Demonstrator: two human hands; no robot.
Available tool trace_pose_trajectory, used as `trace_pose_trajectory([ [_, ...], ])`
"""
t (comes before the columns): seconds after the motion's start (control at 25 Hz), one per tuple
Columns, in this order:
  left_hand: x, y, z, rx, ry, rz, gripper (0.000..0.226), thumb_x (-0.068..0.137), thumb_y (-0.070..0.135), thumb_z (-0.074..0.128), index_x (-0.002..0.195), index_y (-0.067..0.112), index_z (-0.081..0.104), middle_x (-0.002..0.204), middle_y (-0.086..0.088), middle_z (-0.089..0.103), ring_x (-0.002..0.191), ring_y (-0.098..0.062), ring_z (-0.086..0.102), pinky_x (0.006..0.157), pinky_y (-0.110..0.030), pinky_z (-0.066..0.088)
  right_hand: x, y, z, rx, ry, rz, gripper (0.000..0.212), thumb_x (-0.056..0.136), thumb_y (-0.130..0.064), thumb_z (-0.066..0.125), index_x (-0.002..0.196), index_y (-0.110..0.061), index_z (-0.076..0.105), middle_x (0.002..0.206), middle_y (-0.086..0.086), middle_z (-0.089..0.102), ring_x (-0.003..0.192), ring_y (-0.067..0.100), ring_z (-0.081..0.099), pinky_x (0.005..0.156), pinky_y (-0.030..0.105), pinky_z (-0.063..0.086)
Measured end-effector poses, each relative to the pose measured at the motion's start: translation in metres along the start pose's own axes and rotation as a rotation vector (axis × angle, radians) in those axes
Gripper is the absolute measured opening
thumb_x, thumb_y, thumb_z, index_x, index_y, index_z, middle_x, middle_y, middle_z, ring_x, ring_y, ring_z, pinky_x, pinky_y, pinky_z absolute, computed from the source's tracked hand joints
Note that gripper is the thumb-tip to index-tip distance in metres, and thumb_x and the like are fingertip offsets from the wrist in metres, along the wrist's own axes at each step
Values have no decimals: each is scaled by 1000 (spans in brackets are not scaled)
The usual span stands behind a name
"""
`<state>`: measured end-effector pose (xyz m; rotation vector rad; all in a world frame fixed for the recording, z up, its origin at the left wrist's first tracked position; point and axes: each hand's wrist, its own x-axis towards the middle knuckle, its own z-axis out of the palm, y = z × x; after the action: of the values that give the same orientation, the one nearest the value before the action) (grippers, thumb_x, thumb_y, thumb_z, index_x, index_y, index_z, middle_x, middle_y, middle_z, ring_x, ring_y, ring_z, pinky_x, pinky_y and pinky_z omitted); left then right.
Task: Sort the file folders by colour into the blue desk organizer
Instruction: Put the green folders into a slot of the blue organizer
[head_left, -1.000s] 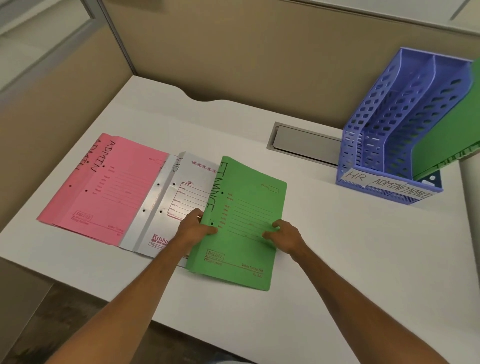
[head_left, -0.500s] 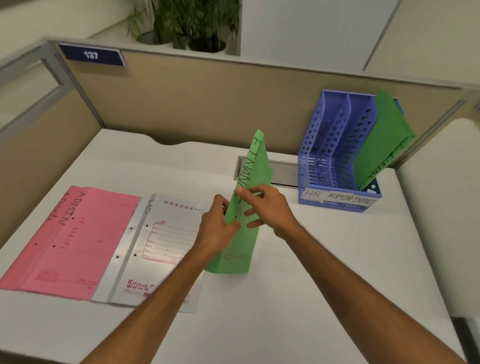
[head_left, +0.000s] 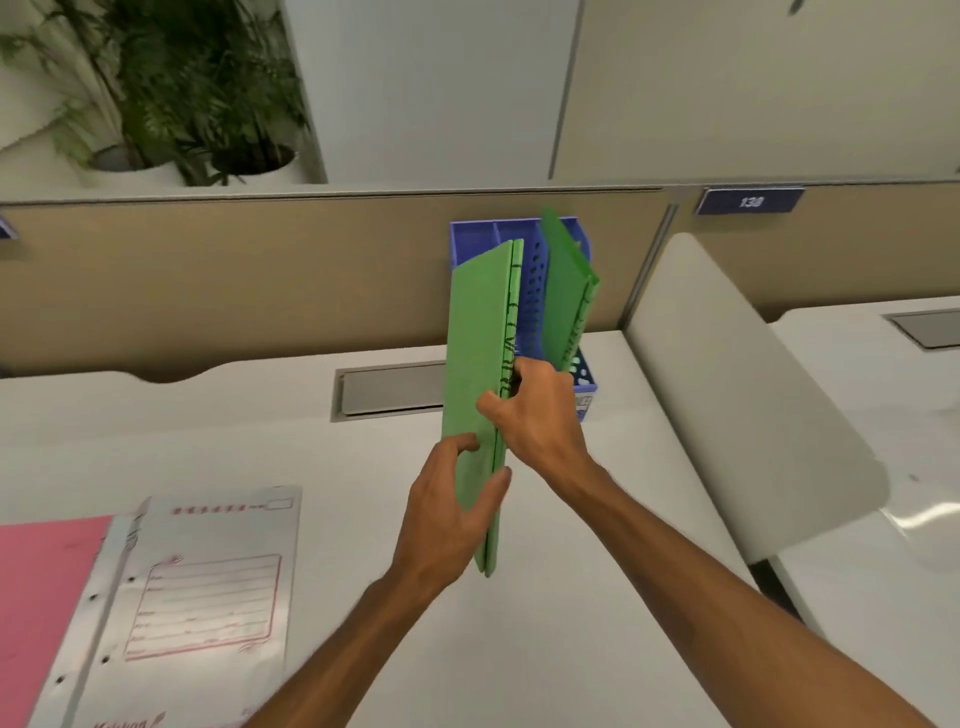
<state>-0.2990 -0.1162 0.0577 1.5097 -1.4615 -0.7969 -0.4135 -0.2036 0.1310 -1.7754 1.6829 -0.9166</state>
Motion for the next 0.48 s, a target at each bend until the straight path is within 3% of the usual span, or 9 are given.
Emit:
trace_pose_trajectory([
  [0.08,12,6,12,-9,14,69,42,90,61,50,121,32,50,118,17,58,111,-2,56,87,-11,42,5,9,-27,29,64,-78,10,78,-24,68,80,-15,67,66,-12,66,52,1,58,48,19,51],
  [0.2,36,17,32,-1,70,99,34,93,48,53,121,28,52,117,13,60,111,1,55,86,-5,40,19,11,-76,71,226,-206,11,81,-21,71,79,-23,61,62,-21,57,54,-13,56,46,2,41],
  [0.32,65,33,53,71,105,159,31,92,25,63,121,22,52,116,7,60,104,0,55,85,-1,38,42,13,-132,121,397,-268,14,79,-20,75,77,-25,62,60,-25,54,50,-16,53,45,-1,35],
  [0.48,114,64,78,241,93,270,36,89,12,64,123,9,52,118,-4,56,107,-19,54,93,-26,43,73,16,-196,132,614,-345,13,78,-27,75,79,-19,65,63,-18,59,48,-12,52,48,0,32],
])
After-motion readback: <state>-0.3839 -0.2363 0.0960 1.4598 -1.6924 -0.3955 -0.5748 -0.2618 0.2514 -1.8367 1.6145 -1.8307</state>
